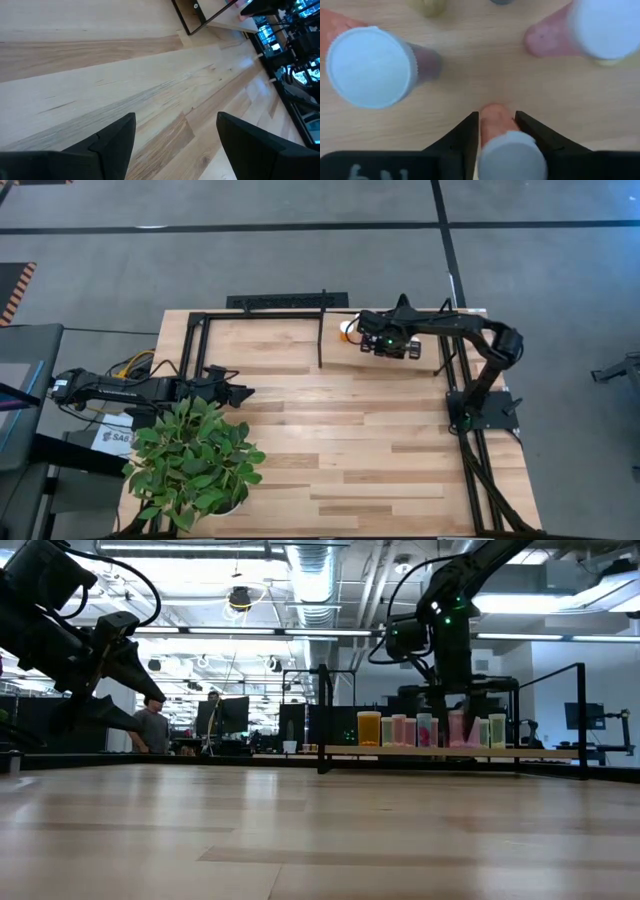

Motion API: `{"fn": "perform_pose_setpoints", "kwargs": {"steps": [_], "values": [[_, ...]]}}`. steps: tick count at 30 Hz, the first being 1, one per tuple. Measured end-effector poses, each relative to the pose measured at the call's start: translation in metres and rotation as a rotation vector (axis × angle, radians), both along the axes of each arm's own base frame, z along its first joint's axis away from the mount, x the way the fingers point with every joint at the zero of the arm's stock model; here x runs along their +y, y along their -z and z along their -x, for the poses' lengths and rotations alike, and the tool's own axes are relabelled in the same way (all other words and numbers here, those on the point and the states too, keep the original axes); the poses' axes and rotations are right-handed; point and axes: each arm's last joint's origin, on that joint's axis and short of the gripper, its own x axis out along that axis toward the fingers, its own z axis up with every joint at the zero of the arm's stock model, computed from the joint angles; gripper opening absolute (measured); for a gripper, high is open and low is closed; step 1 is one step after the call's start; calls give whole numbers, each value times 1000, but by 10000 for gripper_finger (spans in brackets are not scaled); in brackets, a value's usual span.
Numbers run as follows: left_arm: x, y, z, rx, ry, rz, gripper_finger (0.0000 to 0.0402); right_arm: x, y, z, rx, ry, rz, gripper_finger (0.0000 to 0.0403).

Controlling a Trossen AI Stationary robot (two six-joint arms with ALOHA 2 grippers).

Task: Pick and place medicine bottles onto shelf by color
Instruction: Put the pink pill bottle on the shelf, then return to Home Position

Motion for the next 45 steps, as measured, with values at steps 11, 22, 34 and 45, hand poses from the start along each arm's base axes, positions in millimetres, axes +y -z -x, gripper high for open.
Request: {"fn": "perform_pose_setpoints", "kwargs": {"steps": [11, 22, 34, 45], "values": [[0, 0, 0, 0, 2, 1, 265, 0, -11, -1, 9, 24, -33, 219], [0, 0, 0, 0, 2, 1, 265, 8, -53, -7, 55, -6, -57, 228], [0, 0, 0, 0, 1, 1, 265, 41, -106, 4, -168, -141, 146, 203], [0, 0, 0, 0, 1, 1, 265, 84, -108, 87, -774, -275, 480, 167]]}}
